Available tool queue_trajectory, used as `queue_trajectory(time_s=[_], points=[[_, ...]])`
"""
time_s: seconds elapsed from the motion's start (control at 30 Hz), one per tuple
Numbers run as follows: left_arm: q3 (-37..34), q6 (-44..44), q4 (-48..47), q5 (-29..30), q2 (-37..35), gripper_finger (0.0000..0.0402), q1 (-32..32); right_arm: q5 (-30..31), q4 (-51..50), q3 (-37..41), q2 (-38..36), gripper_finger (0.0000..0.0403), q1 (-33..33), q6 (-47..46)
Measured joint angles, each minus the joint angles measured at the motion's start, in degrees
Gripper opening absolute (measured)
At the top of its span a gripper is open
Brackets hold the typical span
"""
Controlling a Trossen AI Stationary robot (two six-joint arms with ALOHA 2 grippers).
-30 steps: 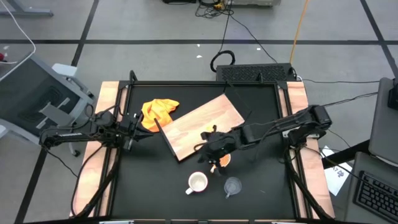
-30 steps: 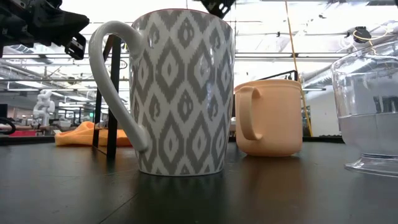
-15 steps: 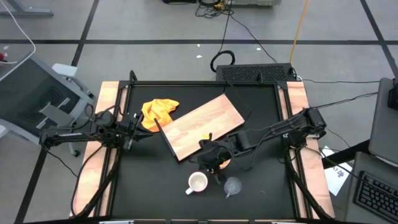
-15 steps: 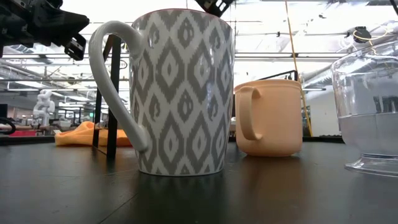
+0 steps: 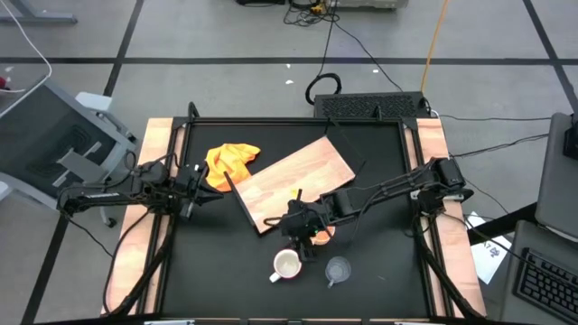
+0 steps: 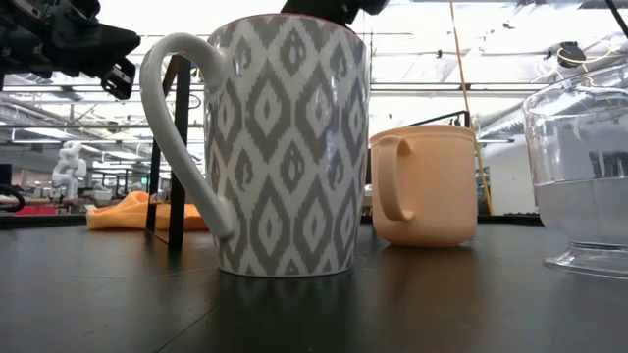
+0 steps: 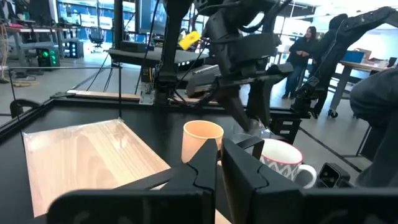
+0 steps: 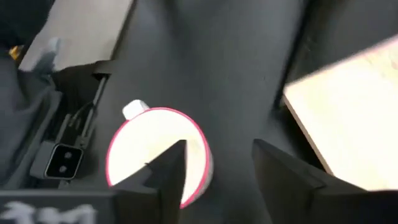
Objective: Stack small to large cups/mugs on shelf
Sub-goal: Put the white mug on the shelf
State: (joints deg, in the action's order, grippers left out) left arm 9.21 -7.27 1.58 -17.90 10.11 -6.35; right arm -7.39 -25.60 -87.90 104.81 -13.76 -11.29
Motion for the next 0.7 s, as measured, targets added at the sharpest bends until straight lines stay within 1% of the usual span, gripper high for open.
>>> queue_trajectory(time_s=[0.1, 0.2, 0.37, 0.57, 0.7], points=[[0.0, 0.0, 0.0, 0.0, 0.0, 0.0026, 0.0, -0.1, -1.4, 0.0, -0.2, 0.0207, 0.8, -2.3], [0.0, 0.3, -0.1, 0.0, 0.0, 0.0026, 0.0, -0.1, -2.7, 0.0, 0.0, 0.0215, 1.1, -4.2], [0.0, 1.2, -0.1, 0.0, 0.0, 0.0026, 0.0, -0.1, -3.3, 0.0, 0.1, 0.0212, 0.7, -5.2], [0.0, 1.1, -0.1, 0.0, 0.0, 0.0026, 0.0, -0.2, -2.6, 0.0, 0.1, 0.0209, -0.7, -9.0], [0.0, 1.1, -0.1, 0.0, 0.0, 0.0026, 0.0, 0.0, -4.3, 0.0, 0.1, 0.0208, -0.8, -11.9]])
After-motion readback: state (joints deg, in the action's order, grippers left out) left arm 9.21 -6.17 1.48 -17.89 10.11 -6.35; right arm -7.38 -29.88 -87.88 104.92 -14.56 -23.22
